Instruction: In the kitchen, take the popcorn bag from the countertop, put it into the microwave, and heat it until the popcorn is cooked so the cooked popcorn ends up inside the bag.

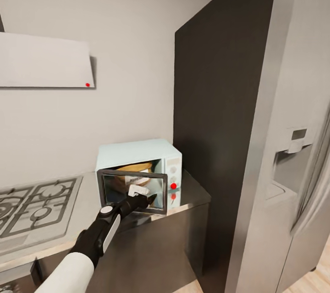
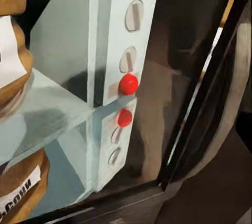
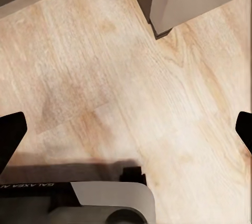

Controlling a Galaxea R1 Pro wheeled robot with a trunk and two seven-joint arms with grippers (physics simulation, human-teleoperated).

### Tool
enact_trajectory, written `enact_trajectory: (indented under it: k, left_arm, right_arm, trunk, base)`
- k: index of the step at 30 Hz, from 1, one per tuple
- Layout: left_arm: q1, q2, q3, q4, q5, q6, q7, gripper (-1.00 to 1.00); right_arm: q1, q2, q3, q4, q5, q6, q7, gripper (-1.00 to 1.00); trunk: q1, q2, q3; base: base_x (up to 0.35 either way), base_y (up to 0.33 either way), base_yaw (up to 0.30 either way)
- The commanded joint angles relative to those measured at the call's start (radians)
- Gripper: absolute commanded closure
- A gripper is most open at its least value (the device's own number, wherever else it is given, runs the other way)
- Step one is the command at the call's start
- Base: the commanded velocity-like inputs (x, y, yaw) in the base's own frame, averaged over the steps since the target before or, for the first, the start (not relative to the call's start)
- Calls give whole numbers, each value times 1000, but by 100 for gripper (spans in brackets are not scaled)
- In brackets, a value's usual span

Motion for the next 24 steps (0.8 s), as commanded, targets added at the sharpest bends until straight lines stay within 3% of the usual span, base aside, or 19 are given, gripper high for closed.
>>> enact_trajectory:
  k: [1,24]
  left_arm:
    - [0,-1,2,-2,1,8,-4,-100]
    - [0,4,7,-3,1,9,-4,-100]
  right_arm:
    - [-1,-1,-7,4,3,-6,1,-100]
    - [-1,-1,-7,4,3,-7,1,-100]
  trunk:
    - [1,-1,-2]
    - [1,-1,-2]
  base:
    - [51,-44,0]
    - [155,-21,0]
